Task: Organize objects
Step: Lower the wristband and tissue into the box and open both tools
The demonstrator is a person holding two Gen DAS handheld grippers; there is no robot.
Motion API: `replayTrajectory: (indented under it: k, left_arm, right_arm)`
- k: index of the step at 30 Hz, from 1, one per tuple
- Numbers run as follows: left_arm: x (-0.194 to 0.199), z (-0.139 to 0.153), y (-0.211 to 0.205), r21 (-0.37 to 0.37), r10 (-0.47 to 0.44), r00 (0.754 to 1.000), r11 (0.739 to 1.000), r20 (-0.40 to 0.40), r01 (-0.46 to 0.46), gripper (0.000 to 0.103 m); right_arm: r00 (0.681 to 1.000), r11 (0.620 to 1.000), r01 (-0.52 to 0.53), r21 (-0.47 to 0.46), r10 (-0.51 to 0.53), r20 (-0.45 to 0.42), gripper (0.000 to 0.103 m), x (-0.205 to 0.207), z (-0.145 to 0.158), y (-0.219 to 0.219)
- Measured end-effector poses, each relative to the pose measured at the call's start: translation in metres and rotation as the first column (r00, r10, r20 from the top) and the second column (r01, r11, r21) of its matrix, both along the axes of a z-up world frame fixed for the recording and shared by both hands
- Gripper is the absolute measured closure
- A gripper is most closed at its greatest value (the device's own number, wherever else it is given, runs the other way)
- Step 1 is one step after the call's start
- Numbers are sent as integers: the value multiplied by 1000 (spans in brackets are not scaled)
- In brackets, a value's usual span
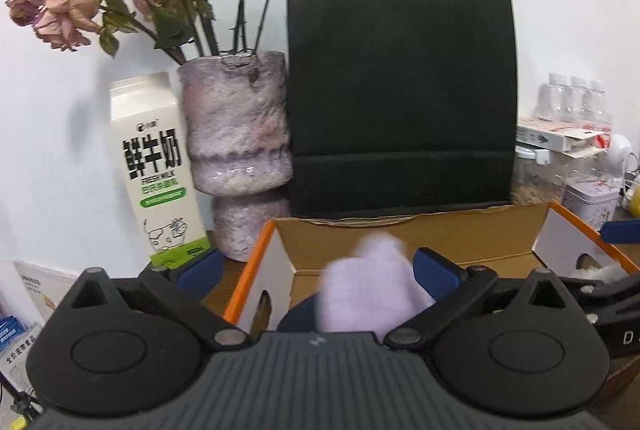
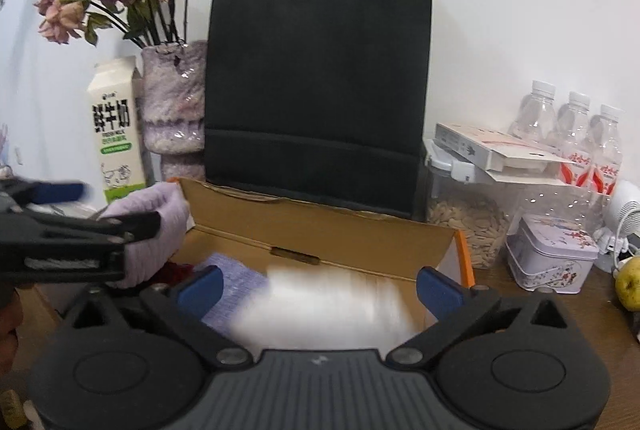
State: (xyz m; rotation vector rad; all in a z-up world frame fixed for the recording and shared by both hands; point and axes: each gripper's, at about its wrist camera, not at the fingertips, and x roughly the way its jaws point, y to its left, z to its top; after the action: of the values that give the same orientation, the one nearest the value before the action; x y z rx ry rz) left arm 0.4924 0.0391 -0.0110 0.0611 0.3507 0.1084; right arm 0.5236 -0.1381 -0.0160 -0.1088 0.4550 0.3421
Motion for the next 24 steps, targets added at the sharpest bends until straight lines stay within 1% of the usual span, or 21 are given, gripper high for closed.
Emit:
replayTrajectory:
  k: [6,13,24]
  left_arm:
    - [2,-2,4,-10,26,1000,1000,-17,-26,0]
    - [-4,-2,4,-26,33,999,999,-13,-33,0]
    - [-39,2,7,-51,54,999,997,-3,-54,0]
  right_arm:
    - [1000,1000,7,-5,-7,-4,0,1,-2,0]
    - [1000,1000,-7,-12,7,1,0,-4,-1,2]
    - [999,999,-36,-8,36,37,0,-34,7,2]
